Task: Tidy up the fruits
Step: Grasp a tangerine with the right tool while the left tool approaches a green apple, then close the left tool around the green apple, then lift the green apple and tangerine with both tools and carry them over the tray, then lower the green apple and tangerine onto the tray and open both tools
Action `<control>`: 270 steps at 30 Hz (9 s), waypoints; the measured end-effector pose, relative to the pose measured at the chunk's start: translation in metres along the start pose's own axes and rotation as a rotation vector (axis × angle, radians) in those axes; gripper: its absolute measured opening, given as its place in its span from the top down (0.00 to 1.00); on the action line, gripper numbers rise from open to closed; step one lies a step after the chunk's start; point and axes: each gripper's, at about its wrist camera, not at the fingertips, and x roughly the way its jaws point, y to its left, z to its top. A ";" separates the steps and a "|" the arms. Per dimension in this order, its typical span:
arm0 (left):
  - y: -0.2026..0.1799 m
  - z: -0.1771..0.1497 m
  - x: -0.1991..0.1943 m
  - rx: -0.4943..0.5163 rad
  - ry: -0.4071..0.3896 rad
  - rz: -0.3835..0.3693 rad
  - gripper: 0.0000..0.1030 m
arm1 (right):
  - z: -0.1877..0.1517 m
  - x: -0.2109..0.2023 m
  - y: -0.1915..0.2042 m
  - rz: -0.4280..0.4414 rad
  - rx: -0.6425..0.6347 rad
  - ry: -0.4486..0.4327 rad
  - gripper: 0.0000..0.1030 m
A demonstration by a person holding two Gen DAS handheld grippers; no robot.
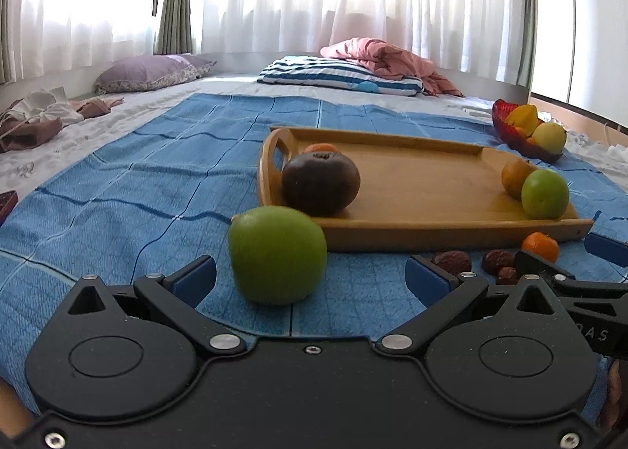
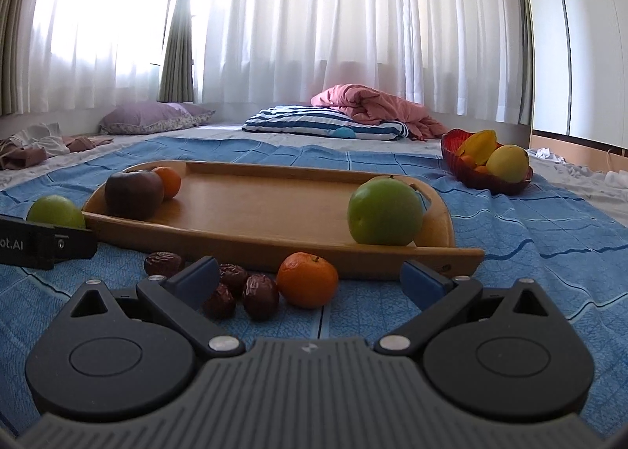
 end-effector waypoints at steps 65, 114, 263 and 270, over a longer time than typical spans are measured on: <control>0.005 0.007 0.026 -0.015 0.051 0.045 0.25 | 0.008 0.011 -0.007 0.019 0.128 0.075 0.56; 0.000 0.009 0.007 -0.027 0.061 0.079 0.50 | 0.009 0.002 -0.014 0.039 0.157 0.059 0.62; -0.008 0.159 0.218 -0.017 0.319 0.015 0.50 | 0.115 0.212 -0.091 -0.022 0.128 0.493 0.62; -0.011 0.158 0.218 0.005 0.317 0.020 0.49 | 0.115 0.212 -0.092 -0.026 0.137 0.493 0.60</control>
